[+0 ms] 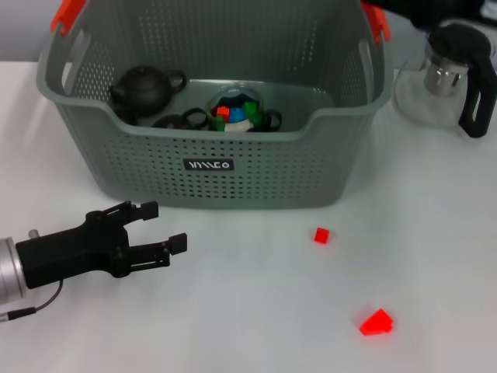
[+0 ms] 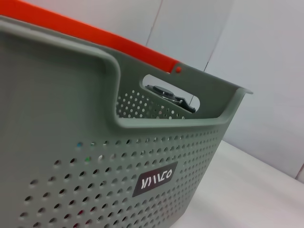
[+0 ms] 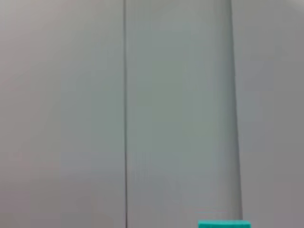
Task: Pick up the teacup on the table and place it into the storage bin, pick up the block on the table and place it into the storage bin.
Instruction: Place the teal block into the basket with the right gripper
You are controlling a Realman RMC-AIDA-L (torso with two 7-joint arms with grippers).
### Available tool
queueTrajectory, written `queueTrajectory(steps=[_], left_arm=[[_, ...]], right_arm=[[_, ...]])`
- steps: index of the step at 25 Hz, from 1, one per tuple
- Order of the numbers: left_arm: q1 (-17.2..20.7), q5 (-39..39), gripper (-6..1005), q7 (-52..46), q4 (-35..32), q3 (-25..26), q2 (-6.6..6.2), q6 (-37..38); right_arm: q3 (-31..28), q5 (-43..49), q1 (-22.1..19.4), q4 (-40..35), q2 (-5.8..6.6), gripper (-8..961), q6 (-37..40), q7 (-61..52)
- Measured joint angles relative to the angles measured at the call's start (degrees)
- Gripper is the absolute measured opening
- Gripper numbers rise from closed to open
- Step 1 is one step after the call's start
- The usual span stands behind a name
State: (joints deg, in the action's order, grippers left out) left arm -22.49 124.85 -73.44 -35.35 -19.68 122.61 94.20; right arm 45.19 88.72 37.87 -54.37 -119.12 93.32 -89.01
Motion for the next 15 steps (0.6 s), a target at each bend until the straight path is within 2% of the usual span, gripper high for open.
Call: queueTrajectory(steps=[5, 8, 11, 15], left_arm=[[0.34, -0.06, 932, -0.45, -0.18, 0.16, 0.0, -0.09], [0.47, -0.06, 932, -0.46, -0.2, 0.6, 0.04, -0.16], [0.52, -0.06, 932, -0.47, -0.13, 0.71, 0.07, -0.16], [0.47, -0.06, 932, -0.48, -0.07, 0.75, 0.11, -0.15]], right_arm=[[2.17, 14.64, 5.57, -14.36, 0.46, 424, -7.3, -16.35], [5.3, 24.14, 10.17, -19.59, 0.44, 424, -9.9, -26.08], [6.53, 32.24, 15.61, -19.7, -0.12, 424, -11.55, -33.57], [10.14, 40.94, 21.46, -14.28, -1.02, 424, -15.23, -37.76]])
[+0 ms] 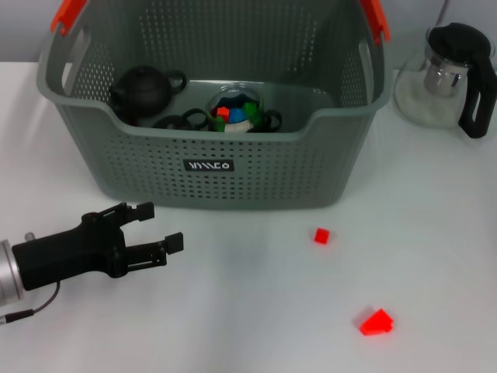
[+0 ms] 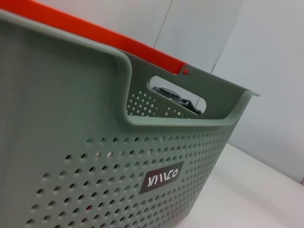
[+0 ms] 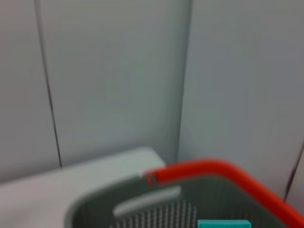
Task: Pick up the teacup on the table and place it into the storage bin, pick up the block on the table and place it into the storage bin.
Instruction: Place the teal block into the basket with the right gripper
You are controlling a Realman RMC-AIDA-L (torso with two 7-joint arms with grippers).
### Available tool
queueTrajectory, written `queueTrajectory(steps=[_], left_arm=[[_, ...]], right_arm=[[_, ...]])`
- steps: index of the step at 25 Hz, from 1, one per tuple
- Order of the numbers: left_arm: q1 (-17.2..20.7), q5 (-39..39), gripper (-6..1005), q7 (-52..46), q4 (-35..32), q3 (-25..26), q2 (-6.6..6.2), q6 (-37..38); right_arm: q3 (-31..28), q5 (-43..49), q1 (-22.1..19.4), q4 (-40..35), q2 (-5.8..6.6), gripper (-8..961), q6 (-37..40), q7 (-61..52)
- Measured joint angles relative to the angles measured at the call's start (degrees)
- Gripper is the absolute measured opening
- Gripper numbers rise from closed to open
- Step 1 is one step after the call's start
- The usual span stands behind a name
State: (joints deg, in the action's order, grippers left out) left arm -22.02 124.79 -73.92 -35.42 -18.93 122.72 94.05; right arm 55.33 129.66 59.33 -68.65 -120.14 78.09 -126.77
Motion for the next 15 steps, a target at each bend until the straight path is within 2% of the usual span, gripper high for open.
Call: queueTrajectory(steps=[4, 9, 15], left_arm=[[-0.01, 0.01, 932, 0.0, 0.07, 0.03, 0.11, -0.04], [0.08, 0.01, 932, 0.0, 0.1, 0.03, 0.15, -0.11], [0.11, 0.01, 931, 0.0, 0.09, 0.03, 0.23, -0.11]], right_arm=[[7.18, 5.11, 3.25, 9.67, -0.03, 424, -8.97, -3.65], [13.61, 5.77, 6.45, 20.27, 0.01, 424, -17.21, -3.57], [16.0, 5.7, 7.32, 23.63, -0.1, 425, -20.05, -5.83]])
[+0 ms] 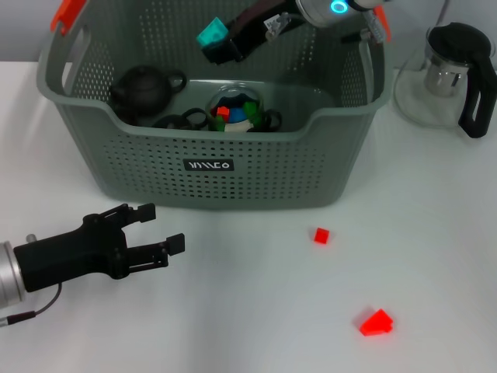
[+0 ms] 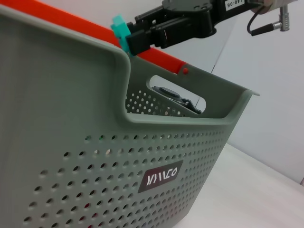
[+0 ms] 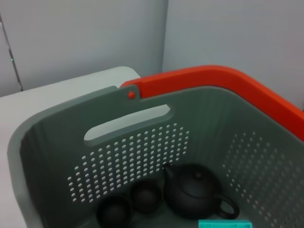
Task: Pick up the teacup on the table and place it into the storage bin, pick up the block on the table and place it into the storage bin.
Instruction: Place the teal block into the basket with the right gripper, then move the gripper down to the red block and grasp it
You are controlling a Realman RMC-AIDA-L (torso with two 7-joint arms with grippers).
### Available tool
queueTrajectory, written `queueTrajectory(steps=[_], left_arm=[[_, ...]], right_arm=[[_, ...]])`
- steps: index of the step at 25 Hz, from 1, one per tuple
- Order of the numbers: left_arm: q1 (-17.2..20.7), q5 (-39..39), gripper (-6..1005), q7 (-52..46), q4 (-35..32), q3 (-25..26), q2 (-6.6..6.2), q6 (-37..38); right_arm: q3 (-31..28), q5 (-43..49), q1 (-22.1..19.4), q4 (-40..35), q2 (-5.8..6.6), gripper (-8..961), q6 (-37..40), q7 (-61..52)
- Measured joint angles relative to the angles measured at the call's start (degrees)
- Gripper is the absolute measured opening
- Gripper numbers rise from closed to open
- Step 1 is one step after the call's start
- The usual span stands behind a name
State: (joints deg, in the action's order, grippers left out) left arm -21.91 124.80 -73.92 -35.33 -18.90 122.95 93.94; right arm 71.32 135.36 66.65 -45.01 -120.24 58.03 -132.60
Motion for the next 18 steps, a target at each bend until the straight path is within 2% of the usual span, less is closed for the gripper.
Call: queueTrajectory(steps=[3, 6, 11, 14, 18], left_arm=[[0.07, 0.0, 931, 0.0, 0.0, 0.03, 0.01, 0.0], [0.06, 0.0, 931, 0.0, 0.0, 0.29, 0.01, 0.01], [-0.21, 0.0, 931, 0.0, 0.0, 0.63, 0.01, 0.01], [-0.47, 0.0, 931, 0.0, 0.0, 0.63, 0.01, 0.02], [-0.69, 0.0, 931, 0.0, 0.0, 0.62, 0.01, -0.03]], right_arm=[[-0.56, -2.01, -1.93, -3.25, 0.06, 425, 0.04, 0.86], [-0.97, -8.59, -7.29, -11.18, 0.02, 549, -0.12, 2.69], [-3.49, -27.76, -19.32, -23.82, 0.22, 798, 1.44, 9.76], [-6.82, -44.2, -27.7, -27.07, 0.35, 855, 8.39, 20.43], [-10.67, -55.26, -34.84, -25.27, 0.71, 912, 22.52, 31.79]])
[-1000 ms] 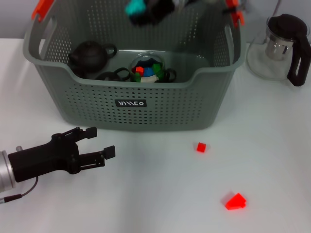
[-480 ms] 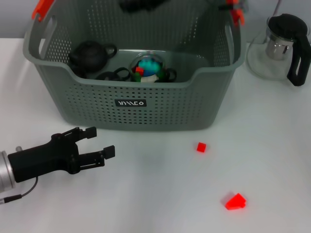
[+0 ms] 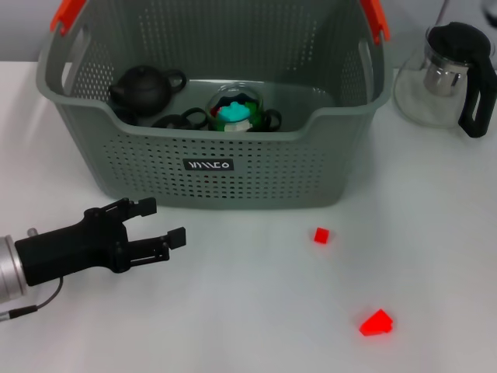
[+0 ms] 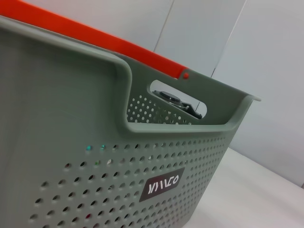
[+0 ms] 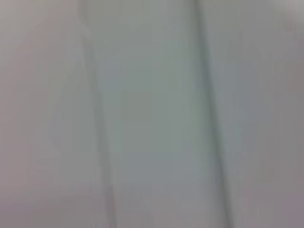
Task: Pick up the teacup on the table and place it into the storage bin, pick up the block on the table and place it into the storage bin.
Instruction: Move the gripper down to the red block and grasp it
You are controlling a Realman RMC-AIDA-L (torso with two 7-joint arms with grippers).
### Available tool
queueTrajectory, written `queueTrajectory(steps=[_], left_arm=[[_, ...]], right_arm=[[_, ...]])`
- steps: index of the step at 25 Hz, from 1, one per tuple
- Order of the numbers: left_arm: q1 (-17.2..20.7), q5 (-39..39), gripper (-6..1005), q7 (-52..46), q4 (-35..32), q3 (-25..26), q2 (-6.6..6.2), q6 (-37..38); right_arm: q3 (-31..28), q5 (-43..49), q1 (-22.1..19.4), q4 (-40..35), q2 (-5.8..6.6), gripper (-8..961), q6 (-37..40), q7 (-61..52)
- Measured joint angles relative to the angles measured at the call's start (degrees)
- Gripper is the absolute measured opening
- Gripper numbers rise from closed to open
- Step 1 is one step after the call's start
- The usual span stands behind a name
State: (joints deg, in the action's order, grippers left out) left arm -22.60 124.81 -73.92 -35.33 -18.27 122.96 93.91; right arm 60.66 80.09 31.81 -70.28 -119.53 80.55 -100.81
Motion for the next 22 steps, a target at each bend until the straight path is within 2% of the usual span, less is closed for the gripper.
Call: queueTrajectory(steps=[4, 6, 8, 11, 14, 19, 22], left_arm=[[-0.07, 0.0, 930, 0.0, 0.0, -0.01, -0.01, -0.03], [-0.07, 0.0, 930, 0.0, 0.0, -0.01, -0.1, -0.13], [-0.07, 0.0, 930, -0.02, -0.03, 0.0, -0.14, -0.48], [-0.02, 0.01, 930, -0.09, -0.08, -0.01, -0.11, -1.21], [-0.03, 0.26, 930, -0.13, -0.06, 0.0, -0.07, -1.91], [-0.07, 0.45, 930, -0.65, -0.19, -0.01, -0.11, -2.17], [0.04, 0.48, 930, -1.01, -0.37, -0.01, -0.25, -2.21]], right_arm=[[-3.79, 3.21, -4.25, 0.87, 0.84, 911, 18.14, 4.21], [-5.5, 7.81, -5.62, -0.26, 1.18, 910, 25.06, 2.88], [-7.25, 14.01, -6.59, -3.01, 1.32, 910, 28.77, -1.23], [-8.36, 23.69, -7.16, -8.5, 1.35, 908, 31.67, -9.23], [-7.06, 31.75, -6.56, -13.87, 1.44, 907, 32.96, -15.77], [-0.25, 40.24, -3.86, -18.27, 2.24, 887, 33.26, -22.28], [5.7, 47.72, -0.59, -18.72, 1.93, 883, 33.35, -25.06]])
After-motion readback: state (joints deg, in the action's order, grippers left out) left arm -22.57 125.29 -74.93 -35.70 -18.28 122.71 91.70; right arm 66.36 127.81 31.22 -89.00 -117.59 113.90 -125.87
